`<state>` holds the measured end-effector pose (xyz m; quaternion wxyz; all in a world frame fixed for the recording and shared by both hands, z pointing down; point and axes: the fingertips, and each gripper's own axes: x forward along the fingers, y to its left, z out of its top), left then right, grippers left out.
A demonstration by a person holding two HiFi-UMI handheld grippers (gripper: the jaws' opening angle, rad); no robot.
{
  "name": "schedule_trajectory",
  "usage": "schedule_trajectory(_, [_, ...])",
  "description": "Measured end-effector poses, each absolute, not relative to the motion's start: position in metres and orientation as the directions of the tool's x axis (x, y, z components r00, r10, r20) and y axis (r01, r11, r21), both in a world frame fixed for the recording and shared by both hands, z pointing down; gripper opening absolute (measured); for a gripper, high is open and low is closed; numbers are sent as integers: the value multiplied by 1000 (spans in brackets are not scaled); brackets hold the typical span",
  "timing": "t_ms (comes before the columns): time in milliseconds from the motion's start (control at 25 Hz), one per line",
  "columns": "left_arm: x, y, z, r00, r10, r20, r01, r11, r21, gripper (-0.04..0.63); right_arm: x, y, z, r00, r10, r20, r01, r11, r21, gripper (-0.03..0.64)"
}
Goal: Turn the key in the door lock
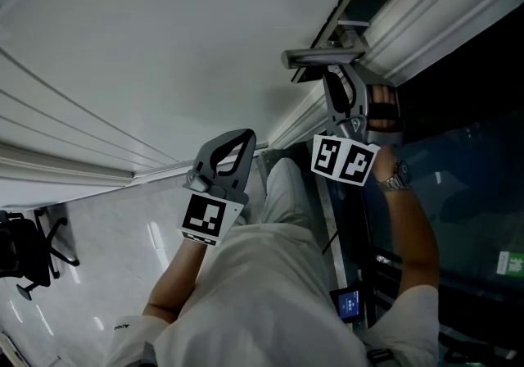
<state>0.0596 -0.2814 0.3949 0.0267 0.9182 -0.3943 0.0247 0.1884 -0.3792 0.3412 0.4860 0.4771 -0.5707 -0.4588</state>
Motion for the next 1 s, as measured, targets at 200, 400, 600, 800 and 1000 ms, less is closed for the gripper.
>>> schedule_trajectory(200, [52, -282, 398, 671, -738, 70, -741, -671, 34, 6, 186, -387, 352, -79, -990, 118, -14, 120, 993, 172])
schedule_trajectory(400, [49, -282, 397, 667, -742, 67, -745, -667, 34, 6, 186, -389, 348, -80, -994, 68, -20, 70, 997, 95])
schedule_trajectory(600, [53, -283, 397, 674, -736, 61, -739, -673, 31, 5, 186, -390, 348, -72, -996, 55, -54, 59, 997, 84])
schedule_trajectory(800, [54, -282, 398, 674, -736, 67, -739, -673, 41, 6, 185, -390, 346, -93, -995, 46, -159, 60, 985, 72])
schedule_trajectory(1000, [48, -281, 400, 662, -746, 73, -749, -661, 45, 5, 184, -388, 341, -117, -992, 47, -320, 83, 944, 66])
